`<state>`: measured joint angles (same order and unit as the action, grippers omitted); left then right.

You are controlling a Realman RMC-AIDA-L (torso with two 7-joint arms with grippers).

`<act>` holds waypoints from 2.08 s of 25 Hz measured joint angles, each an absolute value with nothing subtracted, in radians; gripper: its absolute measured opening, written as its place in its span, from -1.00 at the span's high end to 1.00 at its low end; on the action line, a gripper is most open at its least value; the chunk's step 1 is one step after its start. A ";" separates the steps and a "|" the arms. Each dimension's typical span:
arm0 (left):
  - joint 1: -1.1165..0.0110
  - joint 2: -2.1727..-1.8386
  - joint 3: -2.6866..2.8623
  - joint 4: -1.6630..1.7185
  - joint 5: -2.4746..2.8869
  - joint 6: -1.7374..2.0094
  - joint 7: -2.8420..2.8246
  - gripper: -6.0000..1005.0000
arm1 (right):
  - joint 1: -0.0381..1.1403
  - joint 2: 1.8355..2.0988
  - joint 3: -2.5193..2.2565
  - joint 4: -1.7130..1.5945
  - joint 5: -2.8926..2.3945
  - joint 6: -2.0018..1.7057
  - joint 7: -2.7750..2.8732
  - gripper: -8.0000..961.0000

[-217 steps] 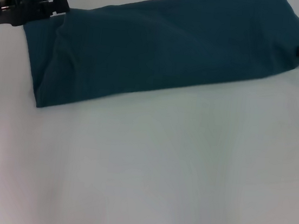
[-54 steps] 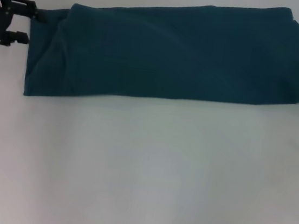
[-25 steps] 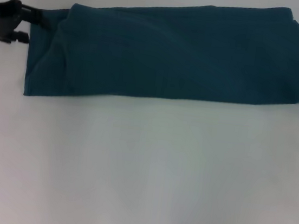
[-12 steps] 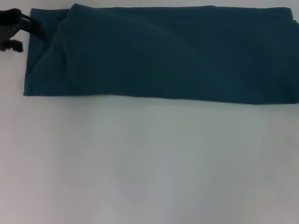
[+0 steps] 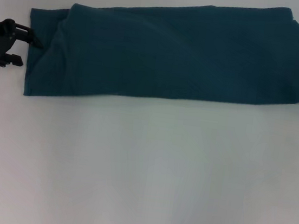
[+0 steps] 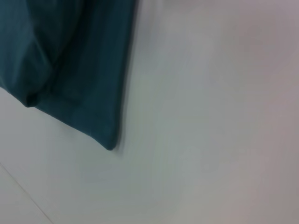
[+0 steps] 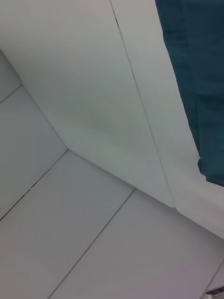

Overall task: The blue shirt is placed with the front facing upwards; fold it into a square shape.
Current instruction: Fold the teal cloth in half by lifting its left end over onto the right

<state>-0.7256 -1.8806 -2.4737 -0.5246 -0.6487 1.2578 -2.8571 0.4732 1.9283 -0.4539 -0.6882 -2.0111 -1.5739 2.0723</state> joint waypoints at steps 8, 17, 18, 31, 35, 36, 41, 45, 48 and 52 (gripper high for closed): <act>-0.728 -1.901 -2.504 -0.524 -0.650 1.205 -2.875 -0.40 | 0.472 1.928 -0.454 -0.687 -2.011 -1.574 2.072 -0.83; -0.733 -1.915 -2.497 -0.525 -0.645 1.144 -2.874 -0.40 | 0.472 1.928 -0.453 -0.687 -2.011 -1.567 2.072 -0.83; -0.733 -1.916 -2.497 -0.525 -0.645 1.140 -2.875 -0.40 | 0.472 1.928 -0.453 -0.687 -2.011 -1.567 2.072 -0.83; -0.733 -1.928 -2.482 -0.525 -0.643 1.128 -2.874 -0.40 | 0.472 1.928 -0.451 -0.687 -2.011 -1.566 2.076 -0.83; -0.734 -1.928 -2.478 -0.527 -0.643 1.127 -2.871 -0.40 | 0.472 1.928 -0.448 -0.687 -2.011 -1.566 2.076 -0.83; -0.734 -1.928 -2.478 -0.527 -0.643 1.127 -2.870 -0.40 | 0.472 1.928 -0.448 -0.687 -2.011 -1.566 2.076 -0.83; -0.736 -1.928 -2.477 -0.527 -0.643 1.125 -2.869 -0.40 | 0.472 1.928 -0.449 -0.687 -2.011 -1.566 2.077 -0.83; -0.738 -1.929 -2.466 -0.526 -0.643 1.131 -2.869 -0.40 | 0.472 1.928 -0.448 -0.687 -2.011 -1.566 2.077 -0.83; -0.742 -1.935 -2.465 -0.525 -0.643 1.135 -2.870 -0.40 | 0.472 1.928 -0.447 -0.687 -2.011 -1.566 2.077 -0.83; -0.749 -1.940 -2.465 -0.525 -0.643 1.144 -2.869 -0.40 | 0.471 1.928 -0.448 -0.687 -2.011 -1.566 2.077 -0.83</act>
<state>-0.7485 -1.9404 -2.4651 -0.5248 -0.6432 1.1442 -2.8690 0.4714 1.9282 -0.4478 -0.6872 -2.0110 -1.5662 2.0773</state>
